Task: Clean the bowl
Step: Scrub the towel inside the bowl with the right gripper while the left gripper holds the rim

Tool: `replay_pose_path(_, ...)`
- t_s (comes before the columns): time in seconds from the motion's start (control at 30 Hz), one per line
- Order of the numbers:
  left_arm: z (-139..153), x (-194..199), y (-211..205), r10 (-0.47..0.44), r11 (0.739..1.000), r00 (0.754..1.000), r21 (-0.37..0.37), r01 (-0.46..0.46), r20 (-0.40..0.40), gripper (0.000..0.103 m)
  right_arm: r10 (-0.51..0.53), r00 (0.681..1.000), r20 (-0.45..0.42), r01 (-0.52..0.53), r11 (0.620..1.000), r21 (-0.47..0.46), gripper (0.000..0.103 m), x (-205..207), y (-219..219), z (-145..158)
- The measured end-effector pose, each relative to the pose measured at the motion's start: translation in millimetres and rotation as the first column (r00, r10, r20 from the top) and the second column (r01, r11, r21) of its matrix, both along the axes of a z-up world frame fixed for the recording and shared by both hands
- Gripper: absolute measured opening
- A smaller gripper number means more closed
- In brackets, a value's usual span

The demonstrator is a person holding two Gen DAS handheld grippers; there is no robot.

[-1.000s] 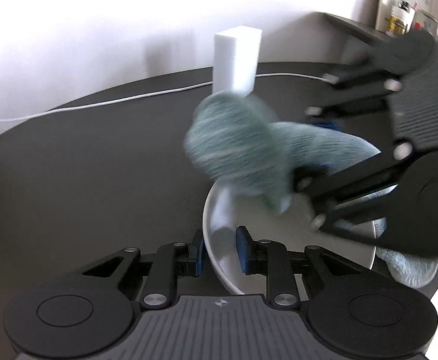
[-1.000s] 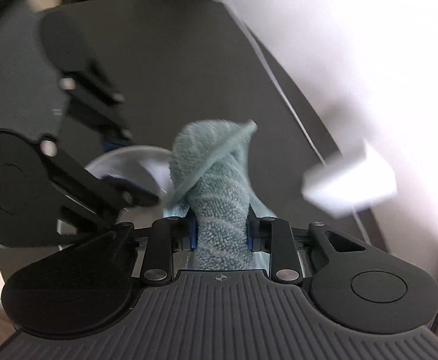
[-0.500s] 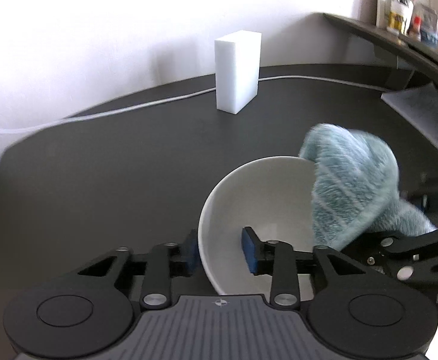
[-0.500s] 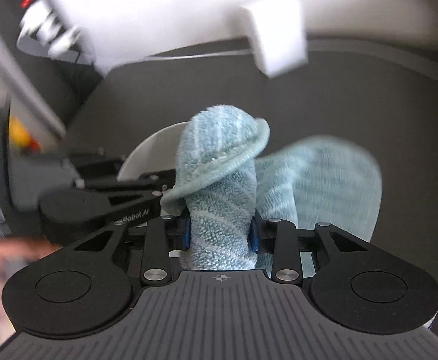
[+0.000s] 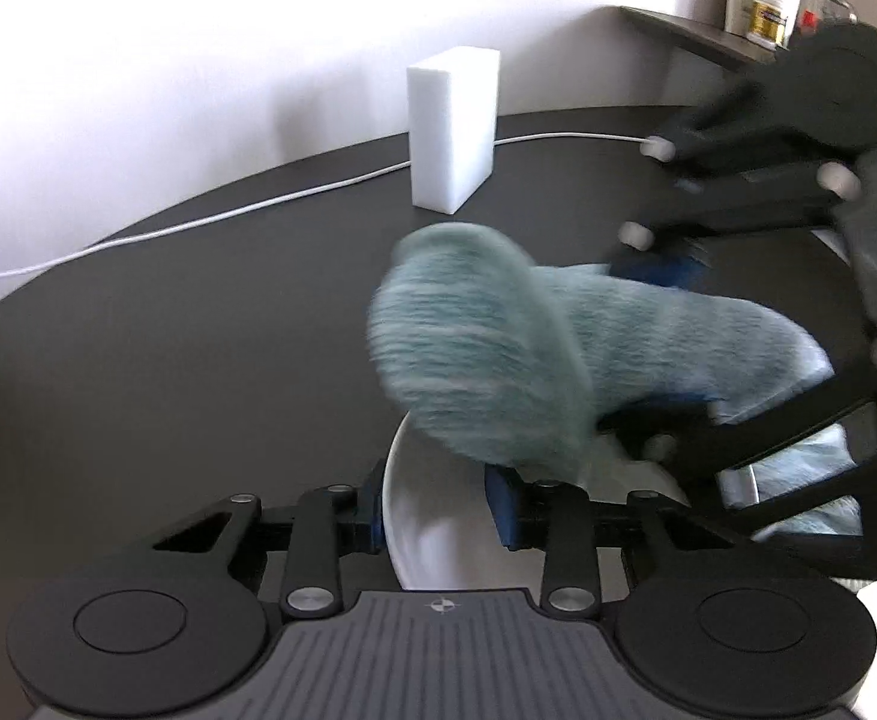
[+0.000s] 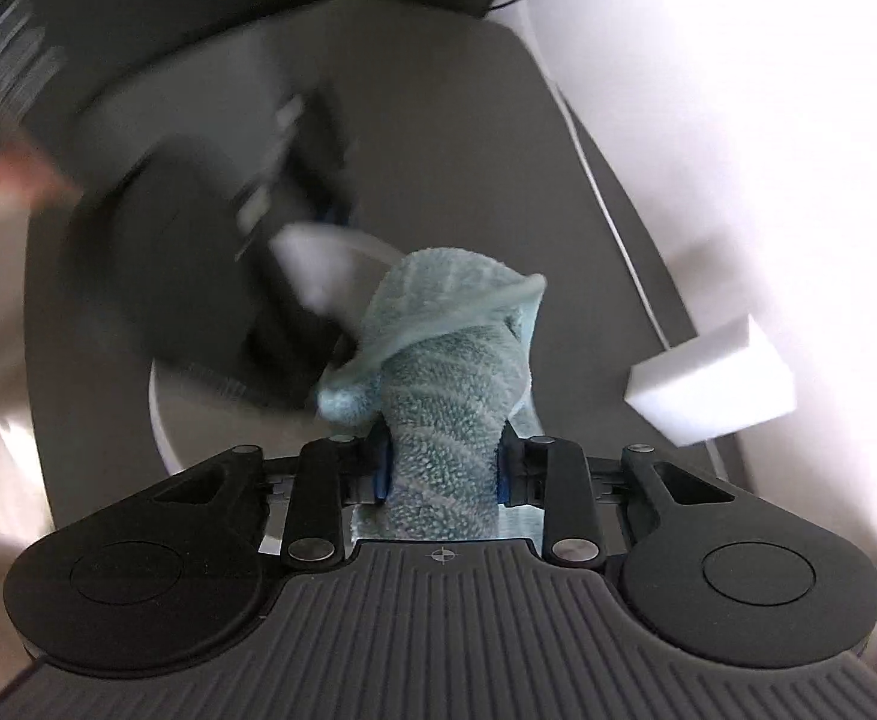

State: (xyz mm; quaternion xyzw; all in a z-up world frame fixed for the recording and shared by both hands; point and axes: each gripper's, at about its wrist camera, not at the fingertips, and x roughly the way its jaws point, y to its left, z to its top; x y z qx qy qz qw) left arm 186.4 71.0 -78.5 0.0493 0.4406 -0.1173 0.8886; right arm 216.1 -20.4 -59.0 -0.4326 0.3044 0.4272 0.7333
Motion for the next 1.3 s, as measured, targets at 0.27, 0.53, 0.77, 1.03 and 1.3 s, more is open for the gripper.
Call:
replay_pose_path(0.27, -2, -3, 0, 0.070, 0.997, 0.997, -0.025, -0.070, 0.009, 0.031, -0.281, 0.954, -0.108, 0.292, 0.950, 0.114, 0.025, 17, -17, -5)
replay_pose_path(0.53, -2, -5, -4, 0.089, 0.996, 0.996, -0.019, -0.089, 0.019, 0.033, -0.500, 0.604, -0.620, 0.756, 0.605, 0.249, 0.029, 15, -82, -18)
replay_pose_path(0.77, -1, -6, -6, 0.117, 0.992, 0.993, 0.053, -0.118, 0.014, 0.056, -0.502, 0.758, -0.416, 0.635, 0.714, 0.294, 0.030, -8, -65, -23)
replay_pose_path(1.03, 3, -2, -2, 0.095, 0.994, 0.995, 0.043, -0.096, 0.025, 0.059, -0.210, 0.972, 0.108, 0.207, 0.978, 0.038, 0.027, -23, -29, -23)
replay_pose_path(1.3, -2, 2, -5, 0.090, 0.996, 0.996, 0.001, -0.090, 0.027, 0.029, 0.007, 0.987, 0.159, 0.007, 0.996, -0.086, 0.027, 0, -7, -22)
